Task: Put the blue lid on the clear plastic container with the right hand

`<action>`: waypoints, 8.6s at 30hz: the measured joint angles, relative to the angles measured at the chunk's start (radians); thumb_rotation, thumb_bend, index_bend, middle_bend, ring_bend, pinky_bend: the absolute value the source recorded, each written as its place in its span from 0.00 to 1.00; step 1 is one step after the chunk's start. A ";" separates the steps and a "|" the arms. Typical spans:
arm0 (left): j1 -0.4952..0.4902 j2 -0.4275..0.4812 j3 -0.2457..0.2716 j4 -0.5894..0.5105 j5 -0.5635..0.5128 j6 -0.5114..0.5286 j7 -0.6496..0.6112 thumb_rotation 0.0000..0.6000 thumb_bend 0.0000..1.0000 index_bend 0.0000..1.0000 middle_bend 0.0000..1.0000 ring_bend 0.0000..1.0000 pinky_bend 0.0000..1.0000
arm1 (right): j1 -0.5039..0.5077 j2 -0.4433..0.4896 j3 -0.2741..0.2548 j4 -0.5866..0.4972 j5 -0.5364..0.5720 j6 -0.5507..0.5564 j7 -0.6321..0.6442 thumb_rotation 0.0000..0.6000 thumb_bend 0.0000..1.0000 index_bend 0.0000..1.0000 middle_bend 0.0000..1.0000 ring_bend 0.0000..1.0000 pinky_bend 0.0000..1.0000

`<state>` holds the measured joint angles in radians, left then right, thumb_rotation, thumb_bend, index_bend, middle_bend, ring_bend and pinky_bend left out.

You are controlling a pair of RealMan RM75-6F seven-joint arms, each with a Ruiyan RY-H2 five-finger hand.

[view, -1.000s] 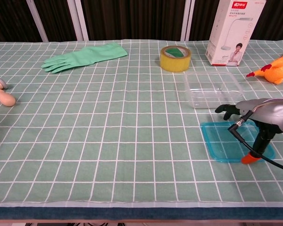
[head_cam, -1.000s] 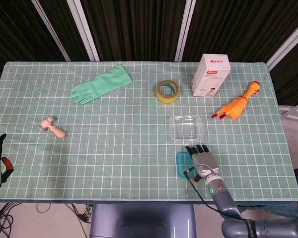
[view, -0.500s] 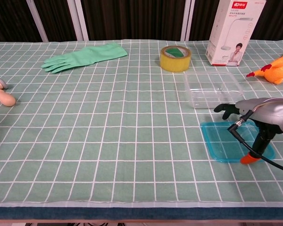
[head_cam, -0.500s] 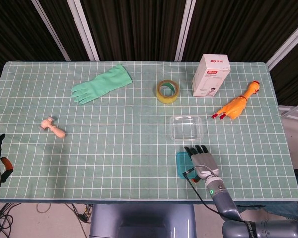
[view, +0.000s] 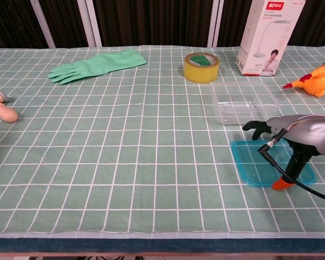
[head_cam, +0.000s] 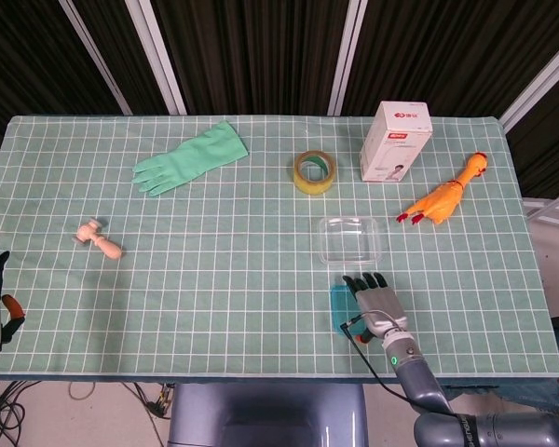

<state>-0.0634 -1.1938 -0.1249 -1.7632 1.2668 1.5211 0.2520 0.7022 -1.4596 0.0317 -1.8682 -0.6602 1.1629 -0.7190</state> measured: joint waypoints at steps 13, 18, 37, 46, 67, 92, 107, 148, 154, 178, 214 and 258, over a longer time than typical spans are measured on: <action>0.000 0.000 -0.001 -0.001 -0.004 0.001 0.001 1.00 0.82 0.07 0.00 0.00 0.00 | 0.011 -0.006 0.005 0.017 0.020 -0.014 -0.008 1.00 0.07 0.00 0.19 0.00 0.00; 0.001 0.001 -0.002 -0.002 -0.006 0.001 -0.001 1.00 0.82 0.07 0.00 0.00 0.00 | 0.007 -0.003 -0.005 0.022 0.019 -0.021 -0.004 1.00 0.07 0.00 0.19 0.00 0.00; 0.001 0.001 0.000 -0.002 -0.007 0.000 -0.001 1.00 0.82 0.07 0.00 0.00 0.00 | 0.006 -0.019 -0.021 0.081 0.001 -0.062 0.016 1.00 0.07 0.00 0.34 0.07 0.00; 0.002 0.003 -0.001 -0.006 -0.012 -0.001 -0.003 1.00 0.82 0.07 0.00 0.00 0.00 | -0.007 0.005 -0.003 0.064 -0.055 -0.068 0.081 1.00 0.20 0.00 0.44 0.14 0.00; 0.004 0.006 -0.003 -0.010 -0.015 0.002 -0.006 1.00 0.82 0.07 0.00 0.00 0.00 | -0.017 0.072 0.000 -0.009 -0.121 -0.062 0.103 1.00 0.22 0.00 0.46 0.16 0.00; 0.003 0.008 -0.004 -0.017 -0.018 -0.001 -0.006 1.00 0.82 0.07 0.00 0.00 0.00 | 0.022 0.410 0.098 -0.297 -0.014 -0.008 0.079 1.00 0.22 0.00 0.46 0.14 0.00; -0.012 0.013 -0.019 -0.028 -0.061 -0.033 -0.007 1.00 0.82 0.07 0.00 0.00 0.00 | 0.302 0.411 0.229 -0.117 0.365 -0.125 -0.026 1.00 0.22 0.00 0.46 0.09 0.00; -0.028 0.027 -0.026 -0.039 -0.110 -0.055 -0.006 1.00 0.82 0.07 0.00 0.00 0.00 | 0.520 0.085 0.111 0.296 0.557 -0.290 -0.108 1.00 0.22 0.00 0.46 0.09 0.00; -0.027 0.028 -0.027 -0.040 -0.112 -0.052 -0.007 1.00 0.82 0.07 0.00 0.00 0.00 | 0.524 0.077 0.104 0.312 0.557 -0.296 -0.099 1.00 0.22 0.00 0.46 0.09 0.00; -0.031 0.030 -0.028 -0.038 -0.122 -0.051 -0.006 1.00 0.82 0.07 0.00 0.00 0.00 | 0.530 0.060 0.076 0.353 0.541 -0.330 -0.062 1.00 0.22 0.00 0.46 0.09 0.00; -0.033 0.032 -0.029 -0.040 -0.137 -0.054 -0.009 1.00 0.82 0.07 0.00 0.00 0.00 | 0.538 0.040 0.064 0.369 0.518 -0.315 -0.044 1.00 0.23 0.00 0.46 0.07 0.00; -0.035 0.033 -0.029 -0.041 -0.147 -0.055 -0.007 1.00 0.82 0.07 0.00 0.00 0.00 | 0.547 0.066 0.038 0.382 0.538 -0.356 -0.036 1.00 0.23 0.00 0.43 0.06 0.00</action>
<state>-0.0987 -1.1612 -0.1540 -1.8042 1.1201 1.4665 0.2453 1.2489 -1.3932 0.0696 -1.4867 -0.1220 0.8066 -0.7549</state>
